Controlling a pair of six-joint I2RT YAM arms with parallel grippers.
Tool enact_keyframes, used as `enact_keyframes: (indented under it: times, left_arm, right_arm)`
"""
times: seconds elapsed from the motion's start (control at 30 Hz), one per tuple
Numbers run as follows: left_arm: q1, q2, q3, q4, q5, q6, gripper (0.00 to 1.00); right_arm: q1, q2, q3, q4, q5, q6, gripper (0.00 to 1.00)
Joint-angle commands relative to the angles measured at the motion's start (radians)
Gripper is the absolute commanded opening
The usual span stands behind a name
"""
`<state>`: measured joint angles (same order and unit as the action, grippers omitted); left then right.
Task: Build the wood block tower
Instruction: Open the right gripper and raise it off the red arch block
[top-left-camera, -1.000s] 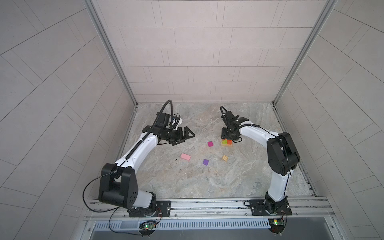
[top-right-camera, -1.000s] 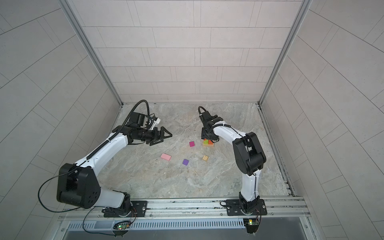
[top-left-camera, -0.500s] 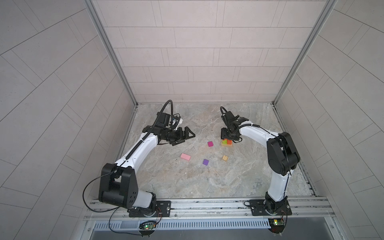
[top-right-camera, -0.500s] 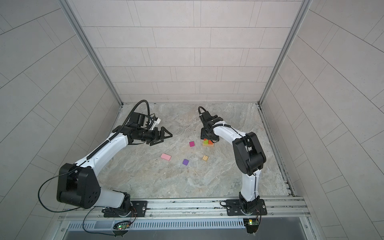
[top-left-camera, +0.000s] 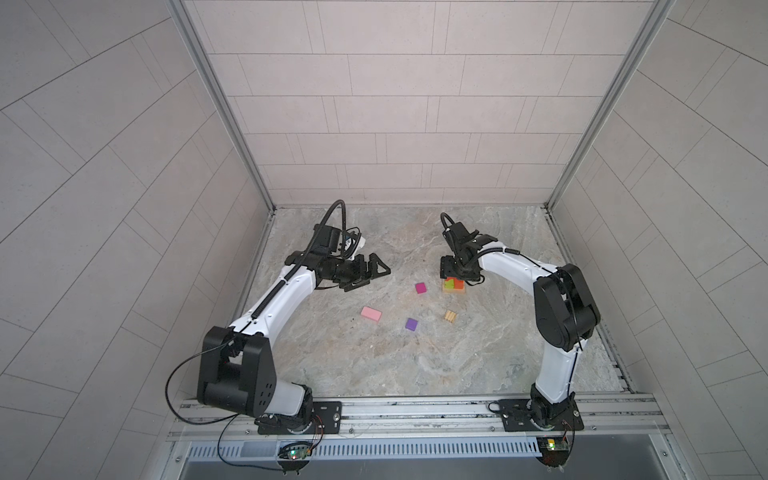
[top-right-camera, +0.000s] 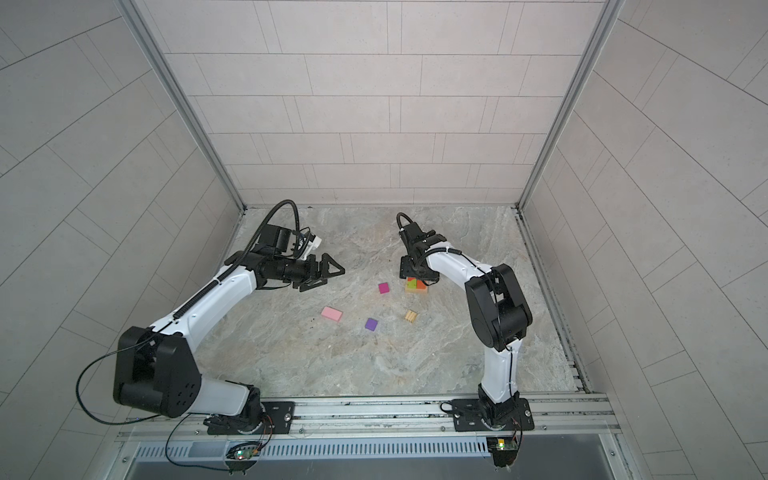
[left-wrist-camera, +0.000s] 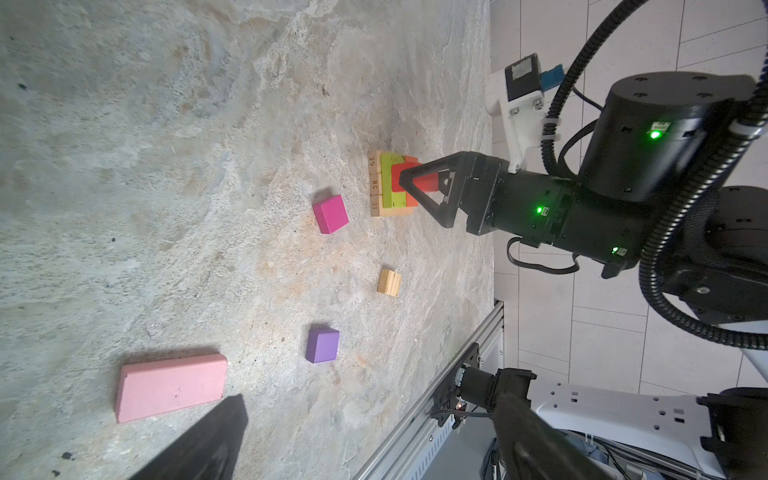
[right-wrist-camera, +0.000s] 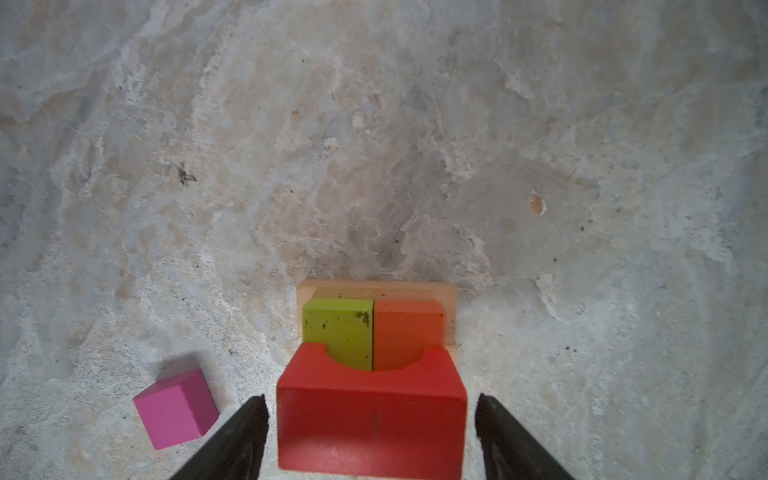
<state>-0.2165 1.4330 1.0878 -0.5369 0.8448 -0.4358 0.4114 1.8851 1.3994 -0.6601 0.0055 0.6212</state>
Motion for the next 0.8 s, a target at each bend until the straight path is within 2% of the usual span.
enact_keyframes:
  times: [0.0, 0.43, 0.67, 0.77]
  left_arm:
    - [-0.003, 0.004, 0.026, -0.019, 0.007, 0.020, 1.00]
    - [-0.001, 0.001, 0.038, -0.051, -0.010, 0.038, 1.00]
    - [0.012, 0.002, 0.049, -0.079, -0.032, 0.056, 1.00]
    - [0.012, 0.004, 0.055, -0.114, -0.086, 0.083, 1.00]
  right_arm:
    - [-0.004, -0.034, 0.016, -0.044, 0.026, -0.015, 0.80]
    - [0.005, -0.198, 0.010, -0.140, 0.035, -0.070, 0.82]
    - [0.051, -0.259, -0.014, -0.176, 0.039, -0.070, 0.82]
    - [0.056, -0.288, -0.042, -0.177, 0.029, -0.064, 0.82]
